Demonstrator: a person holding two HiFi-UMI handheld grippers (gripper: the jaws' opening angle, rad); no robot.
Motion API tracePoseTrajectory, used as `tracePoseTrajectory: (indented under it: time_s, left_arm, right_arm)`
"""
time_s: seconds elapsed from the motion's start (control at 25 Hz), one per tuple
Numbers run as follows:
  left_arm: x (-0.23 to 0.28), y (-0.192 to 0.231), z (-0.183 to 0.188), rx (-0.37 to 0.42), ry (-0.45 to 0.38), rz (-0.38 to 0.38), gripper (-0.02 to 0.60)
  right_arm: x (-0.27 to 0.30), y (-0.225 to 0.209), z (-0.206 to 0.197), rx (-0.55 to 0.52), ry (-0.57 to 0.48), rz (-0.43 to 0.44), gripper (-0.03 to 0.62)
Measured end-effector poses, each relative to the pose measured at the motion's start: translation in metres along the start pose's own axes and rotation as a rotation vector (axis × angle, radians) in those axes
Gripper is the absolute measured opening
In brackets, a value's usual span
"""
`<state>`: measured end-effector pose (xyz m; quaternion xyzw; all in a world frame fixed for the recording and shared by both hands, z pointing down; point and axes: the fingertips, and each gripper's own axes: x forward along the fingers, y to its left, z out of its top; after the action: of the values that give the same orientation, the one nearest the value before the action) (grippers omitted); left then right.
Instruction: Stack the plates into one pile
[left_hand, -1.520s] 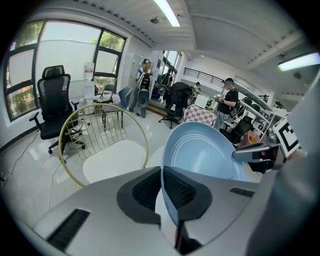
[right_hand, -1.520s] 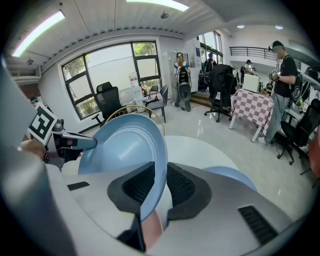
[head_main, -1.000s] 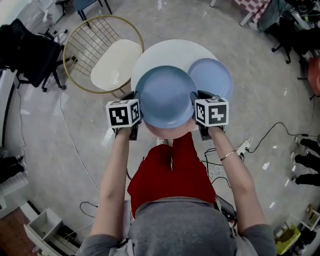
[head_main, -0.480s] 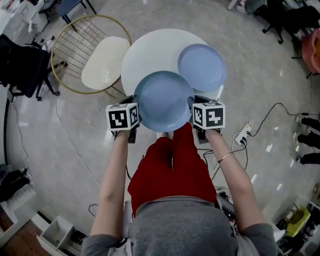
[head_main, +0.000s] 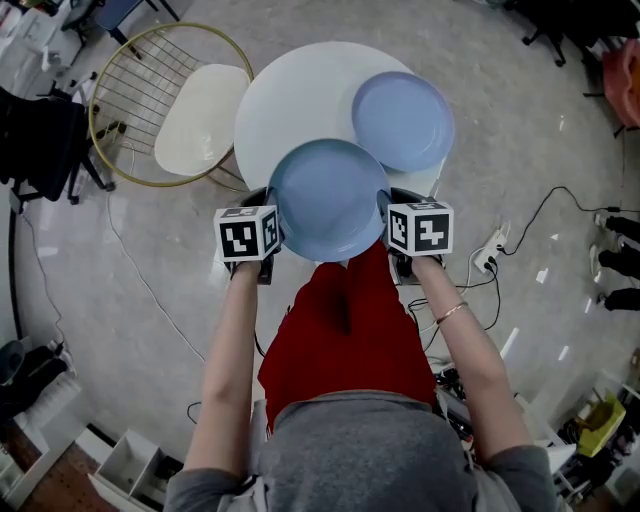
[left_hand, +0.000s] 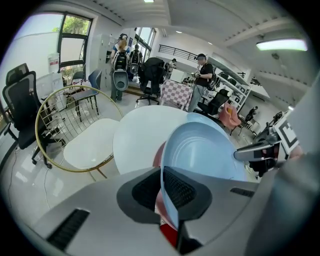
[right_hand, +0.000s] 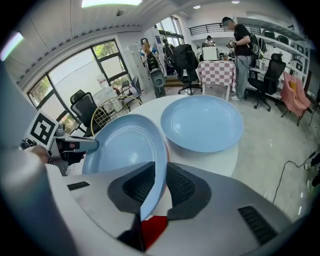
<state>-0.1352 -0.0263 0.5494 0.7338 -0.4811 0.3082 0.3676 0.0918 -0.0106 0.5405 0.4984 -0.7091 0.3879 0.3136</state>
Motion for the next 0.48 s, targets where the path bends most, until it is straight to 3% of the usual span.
tracePoseTrajectory:
  time_s: [0.48]
  left_arm:
    - [0.009, 0.002, -0.006, 0.083, 0.033, 0.024, 0.038]
  right_arm:
    - [0.014, -0.004, -0.015, -0.055, 0.039, -0.022, 0.084]
